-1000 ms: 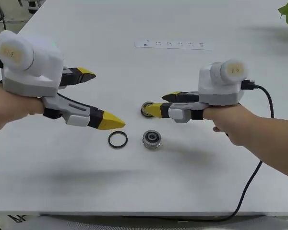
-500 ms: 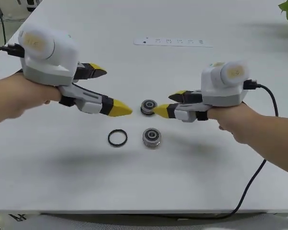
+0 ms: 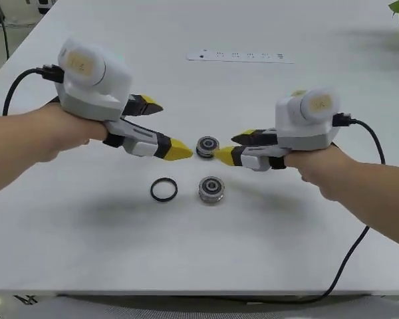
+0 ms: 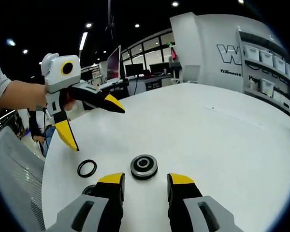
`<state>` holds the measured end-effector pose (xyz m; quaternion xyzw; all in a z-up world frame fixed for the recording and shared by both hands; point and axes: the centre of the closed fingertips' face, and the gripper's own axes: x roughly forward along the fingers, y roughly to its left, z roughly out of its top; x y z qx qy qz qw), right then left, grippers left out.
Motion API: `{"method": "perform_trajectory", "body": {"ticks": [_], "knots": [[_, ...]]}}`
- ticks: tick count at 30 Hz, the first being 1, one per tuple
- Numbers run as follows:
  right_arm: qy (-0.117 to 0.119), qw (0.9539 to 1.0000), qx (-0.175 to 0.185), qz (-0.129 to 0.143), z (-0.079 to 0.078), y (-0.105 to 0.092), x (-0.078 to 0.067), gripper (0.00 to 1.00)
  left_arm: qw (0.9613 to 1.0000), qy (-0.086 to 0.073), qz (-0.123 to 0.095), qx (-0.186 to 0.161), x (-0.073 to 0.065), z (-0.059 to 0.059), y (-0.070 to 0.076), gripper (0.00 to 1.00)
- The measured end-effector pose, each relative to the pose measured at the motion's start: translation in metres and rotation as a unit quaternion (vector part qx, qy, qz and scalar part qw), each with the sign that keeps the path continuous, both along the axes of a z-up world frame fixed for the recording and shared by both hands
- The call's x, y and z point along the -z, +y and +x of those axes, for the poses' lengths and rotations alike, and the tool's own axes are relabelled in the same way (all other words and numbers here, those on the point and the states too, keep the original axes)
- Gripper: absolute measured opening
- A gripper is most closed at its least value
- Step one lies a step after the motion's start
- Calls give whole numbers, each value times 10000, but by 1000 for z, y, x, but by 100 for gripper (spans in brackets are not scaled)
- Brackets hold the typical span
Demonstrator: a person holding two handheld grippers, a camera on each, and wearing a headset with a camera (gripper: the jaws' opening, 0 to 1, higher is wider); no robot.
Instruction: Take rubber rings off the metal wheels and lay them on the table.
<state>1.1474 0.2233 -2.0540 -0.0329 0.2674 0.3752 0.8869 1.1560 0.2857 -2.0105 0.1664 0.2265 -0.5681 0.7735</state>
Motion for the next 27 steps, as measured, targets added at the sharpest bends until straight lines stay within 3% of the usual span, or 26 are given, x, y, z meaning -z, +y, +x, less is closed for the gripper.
{"method": "perform_trajectory", "body": {"ticks": [4,15,27], "knots": [[14,10000,-5,-22,1,1,2,32,10000,15,75,10,6,2,-3,60],[58,10000,-7,-61,4,4,10,28,9998,157,29,-91,14,7,-16,50],[80,9999,-24,-82,4,7,16,21,9996,263,78,-64,26,5,-33,36]]}}
